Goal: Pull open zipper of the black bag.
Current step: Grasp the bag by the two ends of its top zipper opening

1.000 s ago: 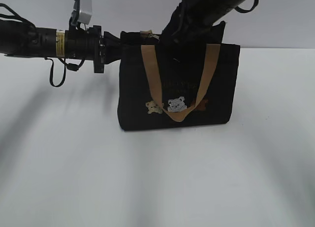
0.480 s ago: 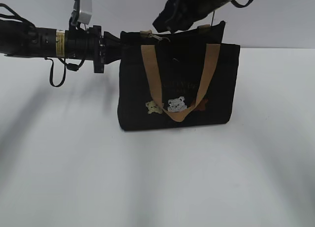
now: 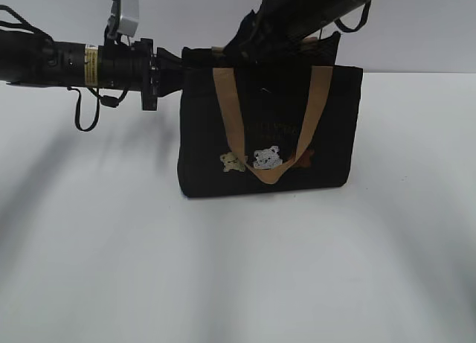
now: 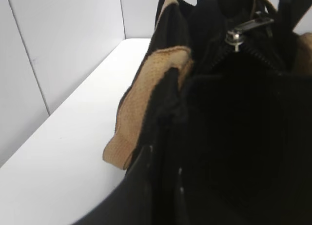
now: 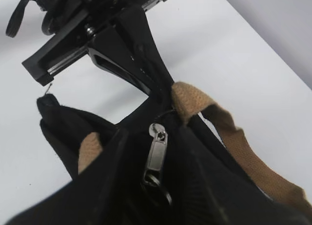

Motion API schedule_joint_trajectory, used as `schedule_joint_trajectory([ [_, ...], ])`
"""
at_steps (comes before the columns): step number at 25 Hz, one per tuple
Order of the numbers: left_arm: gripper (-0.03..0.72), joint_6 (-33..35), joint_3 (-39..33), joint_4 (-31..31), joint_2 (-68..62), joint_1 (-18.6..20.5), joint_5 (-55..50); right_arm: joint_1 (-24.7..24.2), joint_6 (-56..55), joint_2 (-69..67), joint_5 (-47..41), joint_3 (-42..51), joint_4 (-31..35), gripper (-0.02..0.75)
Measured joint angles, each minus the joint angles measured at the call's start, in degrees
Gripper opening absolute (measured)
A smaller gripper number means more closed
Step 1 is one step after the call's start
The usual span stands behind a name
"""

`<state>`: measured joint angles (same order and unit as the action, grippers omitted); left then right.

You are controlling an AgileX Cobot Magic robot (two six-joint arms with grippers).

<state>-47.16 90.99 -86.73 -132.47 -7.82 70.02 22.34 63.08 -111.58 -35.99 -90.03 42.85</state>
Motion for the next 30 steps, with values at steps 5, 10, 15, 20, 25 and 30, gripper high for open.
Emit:
schedule_joint_trajectory([
  [5, 0.02, 0.0, 0.0, 0.0, 0.0, 0.0, -0.02, 0.0, 0.05, -0.36, 0.0, 0.0, 0.05, 0.249],
  [10, 0.02, 0.0, 0.0, 0.0, 0.0, 0.0, -0.07, 0.0, -0.02, -0.62, -0.48, 0.0, -0.81, 0.223],
  [15, 0.02, 0.0, 0.0, -0.04, 0.0, 0.0, -0.01, 0.0, -0.18, -0.67, -0.99, 0.0, -1.35, 0.108],
  [20, 0.02, 0.0, 0.0, -0.12, 0.0, 0.0, 0.15, 0.0, -0.18, -0.39, -1.19, 0.0, -1.62, 0.057],
  [25, 0.02, 0.0, 0.0, -0.12, 0.0, 0.0, 0.17, 0.0, -0.45, 0.03, -1.3, 0.0, -3.24, 0.057],
  [30, 0.02, 0.0, 0.0, -0.12, 0.0, 0.0, 0.32, -0.48, -5.33, 1.53, -1.84, 0.0, -10.15, 0.057],
])
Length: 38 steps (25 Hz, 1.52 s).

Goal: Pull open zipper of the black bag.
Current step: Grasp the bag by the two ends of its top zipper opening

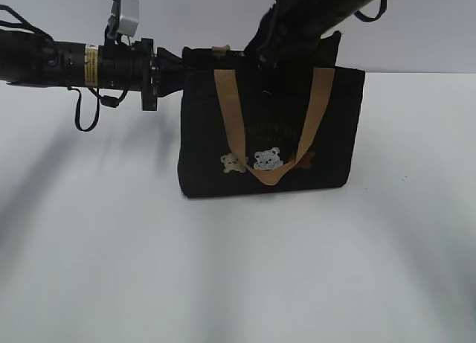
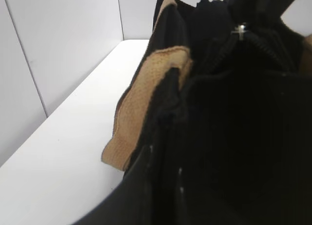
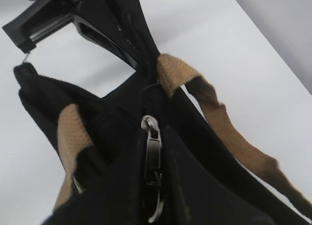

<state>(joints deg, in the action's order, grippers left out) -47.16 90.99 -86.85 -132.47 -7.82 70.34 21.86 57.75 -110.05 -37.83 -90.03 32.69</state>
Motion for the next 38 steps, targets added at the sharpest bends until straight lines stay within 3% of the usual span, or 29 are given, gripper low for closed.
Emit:
schedule_joint_trajectory([
  [10, 0.02, 0.0, 0.0, 0.11, 0.0, 0.0, 0.07, -3.75, -6.68, 2.62, -3.61, 0.0, -6.18, 0.056],
  [20, 0.02, 0.0, 0.0, 0.17, 0.0, 0.0, -0.04, -11.38, -12.76, 4.12, -9.08, 0.0, -7.2, 0.055],
  [30, 0.021, 0.0, 0.0, 0.17, 0.0, 0.0, -0.25, -11.79, -14.12, 4.18, -9.29, 0.0, -6.04, 0.055],
  [33, 0.035, 0.0, 0.0, 0.17, 0.0, 0.0, -0.27, -11.79, -14.18, 4.23, -10.06, 0.0, -5.98, 0.113],
  [38, 0.138, -1.98, 0.0, 0.06, 0.37, 0.05, -0.47, -11.79, -14.41, 5.14, -10.45, 0.0, -5.78, 0.377],
])
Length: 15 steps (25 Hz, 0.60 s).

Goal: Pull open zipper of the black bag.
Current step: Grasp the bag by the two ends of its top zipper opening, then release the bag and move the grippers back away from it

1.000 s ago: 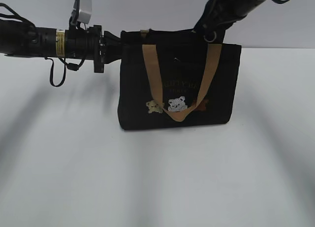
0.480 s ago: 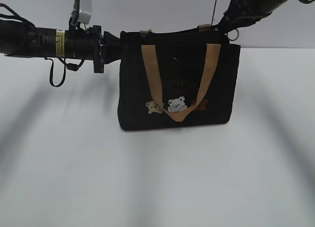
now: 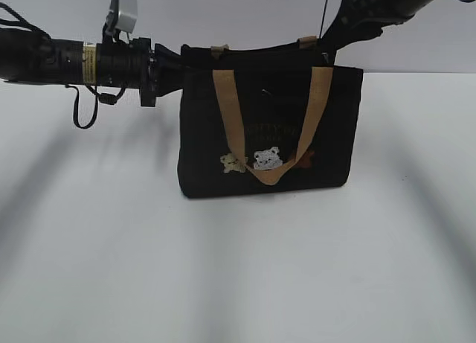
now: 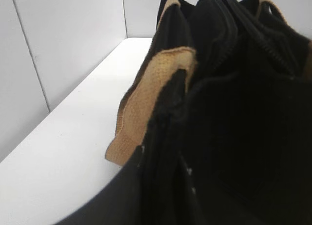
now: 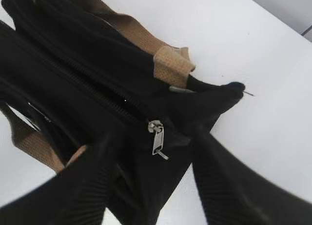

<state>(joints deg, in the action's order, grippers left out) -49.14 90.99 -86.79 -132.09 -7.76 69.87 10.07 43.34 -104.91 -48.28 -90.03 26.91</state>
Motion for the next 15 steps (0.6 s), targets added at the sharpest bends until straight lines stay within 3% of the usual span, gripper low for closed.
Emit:
schedule_joint_trajectory([
  [3, 0.246, -3.49, 0.0, -0.57, 2.02, 0.06, -0.38, 0.0, -1.26, 1.49, 0.0, 0.0, 0.0, 0.498],
  [6, 0.315, -8.67, 0.0, -1.86, 4.55, 0.13, -0.81, 0.0, -2.68, 3.17, 0.0, 0.0, 0.0, 0.533],
  [10, 0.332, -17.02, 0.0, -8.58, 8.07, 0.13, -4.37, 0.0, -4.0, 5.35, -0.23, 0.0, 0.02, 0.543],
  [15, 0.338, -34.53, 0.0, -13.18, 13.71, 0.13, -11.84, 0.0, -4.3, 7.29, -1.1, 0.0, 0.07, 0.544],
])
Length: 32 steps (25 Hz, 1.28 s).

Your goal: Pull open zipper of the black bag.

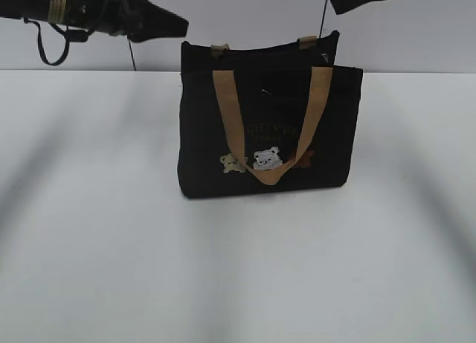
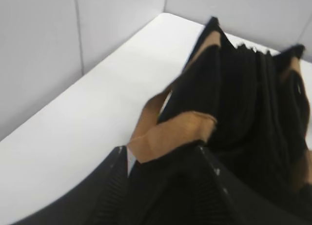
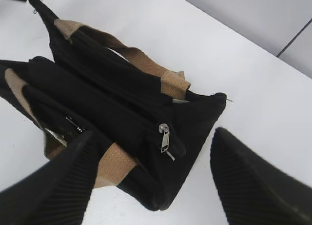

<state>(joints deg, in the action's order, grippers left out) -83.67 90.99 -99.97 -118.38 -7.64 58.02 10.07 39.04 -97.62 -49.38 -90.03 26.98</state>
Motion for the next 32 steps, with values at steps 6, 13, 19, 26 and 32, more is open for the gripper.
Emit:
schedule_joint_trajectory([
  [6, 0.346, -16.73, 0.0, -0.07, 6.03, 0.0, -19.66, 0.0, -0.89, 1.45, -4.31, 0.0, 0.0, 0.544],
  [13, 0.347, -30.83, 0.0, 0.05, 8.53, 0.04, -45.59, 0.0, -3.62, 3.1, -8.24, 0.0, 0.0, 0.544],
  [19, 0.349, -31.12, -0.11, 0.05, 8.53, 0.04, -50.95, -0.28, -6.09, 5.06, -11.72, 0.0, -0.05, 0.544],
  [26, 0.349, -23.98, -0.18, 0.05, 8.65, 0.12, -47.81, -0.28, -8.47, 6.49, -15.4, 0.0, -0.79, 0.544],
  [32, 0.349, -23.41, -0.23, 0.05, 8.72, 1.26, -43.43, -0.28, -9.32, 7.75, -17.32, 0.0, -0.89, 0.545],
])
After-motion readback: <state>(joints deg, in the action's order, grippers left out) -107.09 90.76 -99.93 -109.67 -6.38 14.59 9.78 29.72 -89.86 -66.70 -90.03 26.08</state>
